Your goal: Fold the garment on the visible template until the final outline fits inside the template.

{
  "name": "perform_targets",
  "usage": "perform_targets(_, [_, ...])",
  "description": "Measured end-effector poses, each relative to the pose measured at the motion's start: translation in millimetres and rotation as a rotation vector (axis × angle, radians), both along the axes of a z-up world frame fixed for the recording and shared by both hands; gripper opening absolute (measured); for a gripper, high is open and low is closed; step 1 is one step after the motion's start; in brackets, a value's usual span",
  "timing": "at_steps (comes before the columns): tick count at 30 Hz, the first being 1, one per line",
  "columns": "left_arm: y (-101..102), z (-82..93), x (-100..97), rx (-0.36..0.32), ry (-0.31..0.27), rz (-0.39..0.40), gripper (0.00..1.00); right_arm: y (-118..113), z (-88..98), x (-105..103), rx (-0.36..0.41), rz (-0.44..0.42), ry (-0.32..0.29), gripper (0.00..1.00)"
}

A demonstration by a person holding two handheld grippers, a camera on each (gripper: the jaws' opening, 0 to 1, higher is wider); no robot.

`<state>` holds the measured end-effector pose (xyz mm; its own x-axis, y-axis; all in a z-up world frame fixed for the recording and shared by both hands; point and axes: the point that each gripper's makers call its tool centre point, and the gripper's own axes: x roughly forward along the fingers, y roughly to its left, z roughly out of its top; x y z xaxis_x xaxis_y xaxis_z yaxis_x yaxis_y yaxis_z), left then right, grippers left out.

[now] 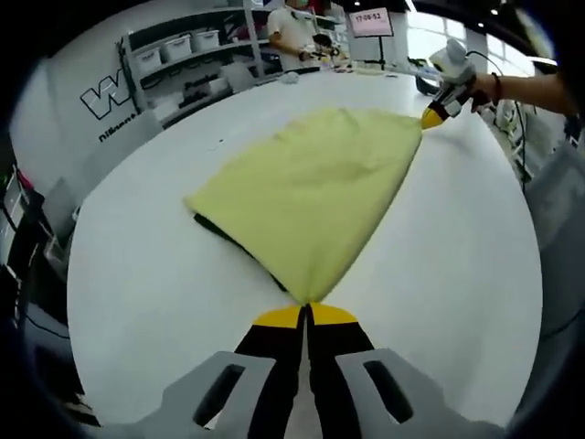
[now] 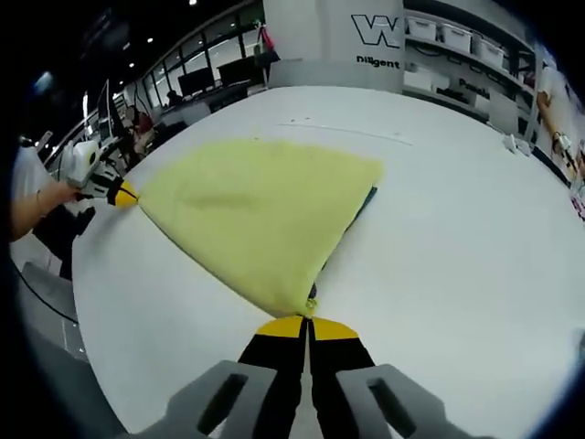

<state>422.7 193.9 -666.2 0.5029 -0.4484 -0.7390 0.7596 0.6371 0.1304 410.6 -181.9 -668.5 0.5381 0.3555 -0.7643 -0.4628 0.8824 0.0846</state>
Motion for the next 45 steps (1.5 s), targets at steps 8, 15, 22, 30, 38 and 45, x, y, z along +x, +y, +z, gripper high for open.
perform_targets(8, [12.9,-6.3,-1.1,-0.035,0.015,0.060,0.02,2.8,-1.7,-2.3,-0.011,0.004,0.005,0.00])
perform_targets(15, [2.8,9.7,12.1,-0.254,0.060,0.274,0.09,10.5,14.7,-1.0,0.105,-0.061,0.003,0.25])
perform_targets(22, [-15.6,21.0,22.4,-0.422,0.098,0.384,0.14,15.0,14.6,2.9,0.173,-0.102,0.012,0.21])
perform_targets(30, [-20.9,6.5,23.8,-0.399,0.133,0.427,0.08,19.6,6.2,7.4,0.157,-0.104,0.029,0.08])
perform_targets(38, [-18.2,1.5,14.9,-0.349,0.147,0.414,0.02,16.5,3.0,8.6,0.117,-0.090,0.025,0.00])
perform_targets(45, [-13.2,1.5,5.7,-0.325,0.154,0.419,0.02,17.1,1.9,6.9,0.088,-0.072,0.022,0.00])
